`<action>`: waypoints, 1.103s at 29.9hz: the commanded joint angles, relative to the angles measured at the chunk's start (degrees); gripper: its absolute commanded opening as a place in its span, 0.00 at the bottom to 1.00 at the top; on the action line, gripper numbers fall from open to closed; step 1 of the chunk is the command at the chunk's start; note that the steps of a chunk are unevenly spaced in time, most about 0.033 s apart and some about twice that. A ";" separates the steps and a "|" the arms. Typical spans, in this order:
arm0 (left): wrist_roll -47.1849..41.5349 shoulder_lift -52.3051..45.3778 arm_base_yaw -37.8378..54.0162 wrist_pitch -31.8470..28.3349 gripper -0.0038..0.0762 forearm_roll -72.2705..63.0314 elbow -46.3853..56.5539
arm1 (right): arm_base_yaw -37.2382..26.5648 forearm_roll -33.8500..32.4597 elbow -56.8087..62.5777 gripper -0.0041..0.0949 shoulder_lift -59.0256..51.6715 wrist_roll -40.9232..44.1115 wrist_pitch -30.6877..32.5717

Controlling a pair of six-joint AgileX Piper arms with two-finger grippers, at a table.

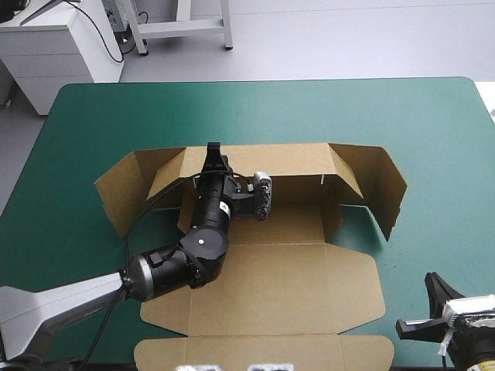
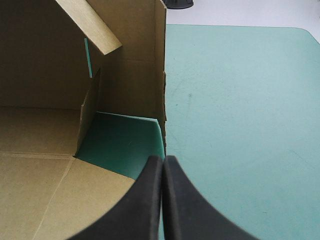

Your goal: Fold the box

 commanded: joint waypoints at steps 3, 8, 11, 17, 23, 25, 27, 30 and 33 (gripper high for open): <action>-8.07 -2.37 -2.85 3.60 0.04 8.07 1.50 | 0.09 0.30 -1.37 0.03 -0.72 1.81 -3.77; -8.07 -2.37 -2.88 4.49 0.04 8.98 1.50 | 0.09 0.30 -7.15 0.03 7.81 8.58 0.19; -8.07 -2.37 -2.88 5.01 0.04 10.20 1.50 | 0.09 0.55 -16.15 0.03 18.42 8.95 4.56; -8.07 -2.37 -2.88 5.50 0.04 10.98 1.50 | 0.09 0.55 -38.20 0.03 42.19 5.47 14.55; -8.07 -2.37 -2.88 7.55 0.04 10.98 1.50 | 0.09 0.65 -57.38 0.03 61.01 2.87 14.69; -8.07 -2.37 -2.88 7.55 0.04 10.98 1.50 | 0.09 0.77 -62.54 0.03 66.37 2.87 14.69; -8.07 -2.37 -2.88 7.55 0.04 10.98 1.50 | 0.09 1.94 -66.29 0.03 70.88 2.72 14.69; -8.07 -2.37 -2.88 7.55 0.04 10.98 1.50 | 0.09 4.83 -70.55 0.03 77.92 2.40 14.69; -8.07 -2.37 -2.88 7.55 0.04 10.98 1.50 | 0.09 8.62 -73.36 0.03 84.19 1.87 14.57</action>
